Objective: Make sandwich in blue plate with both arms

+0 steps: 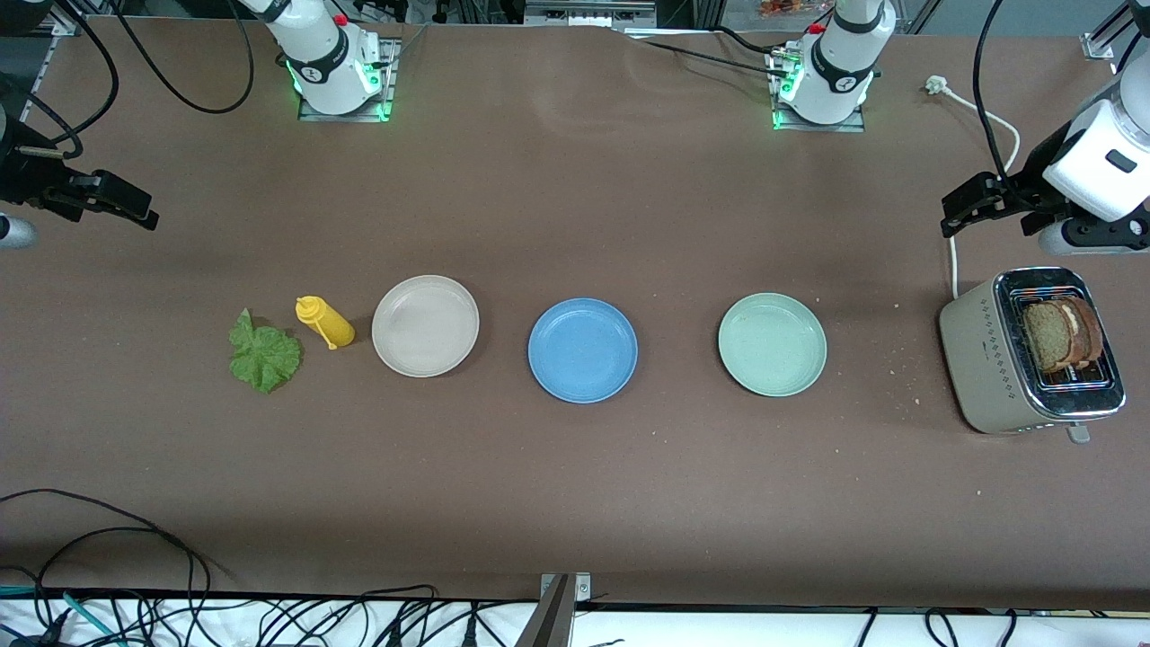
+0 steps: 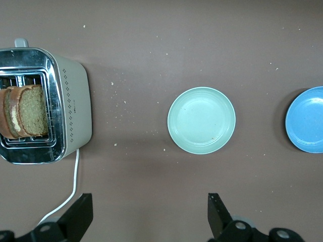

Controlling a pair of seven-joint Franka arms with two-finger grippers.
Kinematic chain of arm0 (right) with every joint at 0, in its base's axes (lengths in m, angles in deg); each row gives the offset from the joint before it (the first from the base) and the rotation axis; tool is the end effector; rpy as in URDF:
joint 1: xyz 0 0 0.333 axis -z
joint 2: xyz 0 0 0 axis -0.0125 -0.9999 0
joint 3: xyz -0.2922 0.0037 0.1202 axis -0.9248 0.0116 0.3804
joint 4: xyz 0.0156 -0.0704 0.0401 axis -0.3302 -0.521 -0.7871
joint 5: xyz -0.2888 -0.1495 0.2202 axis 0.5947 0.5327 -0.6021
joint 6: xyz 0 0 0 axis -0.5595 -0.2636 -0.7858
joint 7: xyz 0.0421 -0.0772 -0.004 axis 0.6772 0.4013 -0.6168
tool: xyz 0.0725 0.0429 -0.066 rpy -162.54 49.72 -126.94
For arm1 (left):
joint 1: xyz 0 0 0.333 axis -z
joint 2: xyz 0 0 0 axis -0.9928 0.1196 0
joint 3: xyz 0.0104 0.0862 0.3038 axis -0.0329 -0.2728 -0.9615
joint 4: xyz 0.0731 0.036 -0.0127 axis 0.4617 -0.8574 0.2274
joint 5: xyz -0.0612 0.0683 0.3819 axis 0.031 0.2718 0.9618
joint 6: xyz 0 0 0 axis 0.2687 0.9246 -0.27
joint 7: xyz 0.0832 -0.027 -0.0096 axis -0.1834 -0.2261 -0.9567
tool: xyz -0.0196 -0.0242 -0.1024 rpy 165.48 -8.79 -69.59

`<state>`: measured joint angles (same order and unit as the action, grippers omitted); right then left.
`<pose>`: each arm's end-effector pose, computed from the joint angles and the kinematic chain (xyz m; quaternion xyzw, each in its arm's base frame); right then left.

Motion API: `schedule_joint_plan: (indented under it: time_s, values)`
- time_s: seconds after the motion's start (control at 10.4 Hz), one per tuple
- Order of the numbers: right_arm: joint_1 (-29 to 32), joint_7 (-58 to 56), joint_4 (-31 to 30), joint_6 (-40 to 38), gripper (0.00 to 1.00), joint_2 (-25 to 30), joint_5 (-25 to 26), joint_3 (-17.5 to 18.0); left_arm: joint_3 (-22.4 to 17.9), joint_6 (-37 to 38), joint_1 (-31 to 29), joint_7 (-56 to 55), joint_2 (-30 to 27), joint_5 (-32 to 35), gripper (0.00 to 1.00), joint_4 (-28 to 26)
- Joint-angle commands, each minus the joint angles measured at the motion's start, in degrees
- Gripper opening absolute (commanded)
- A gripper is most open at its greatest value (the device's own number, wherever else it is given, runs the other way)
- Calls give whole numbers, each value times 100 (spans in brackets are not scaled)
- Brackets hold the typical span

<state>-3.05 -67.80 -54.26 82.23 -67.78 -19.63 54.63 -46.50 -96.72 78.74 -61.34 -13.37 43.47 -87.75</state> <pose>0.5547 -0.0133 0.5948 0.9984 -0.0517 -0.0228 0.0026 0.5619 -0.0462 0.6154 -0.9995 -0.0240 0.0224 0.0021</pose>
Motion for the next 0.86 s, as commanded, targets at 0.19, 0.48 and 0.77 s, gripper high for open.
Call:
schedule_joint_plan:
  time_s: [0.19, 0.48, 0.77]
  values:
    - [22, -45, 119, -100, 100, -4, 13, 35, 20, 119, -18, -10, -126, 130, 100, -79]
    - [22, -54, 119, -100, 100, -13, 13, 26, 3, 416, -27, 8, -135, 130, 100, -79]
    - [4, -45, 119, -108, 100, -13, 4, 35, -24, 488, -27, -10, -153, 130, 100, -79]
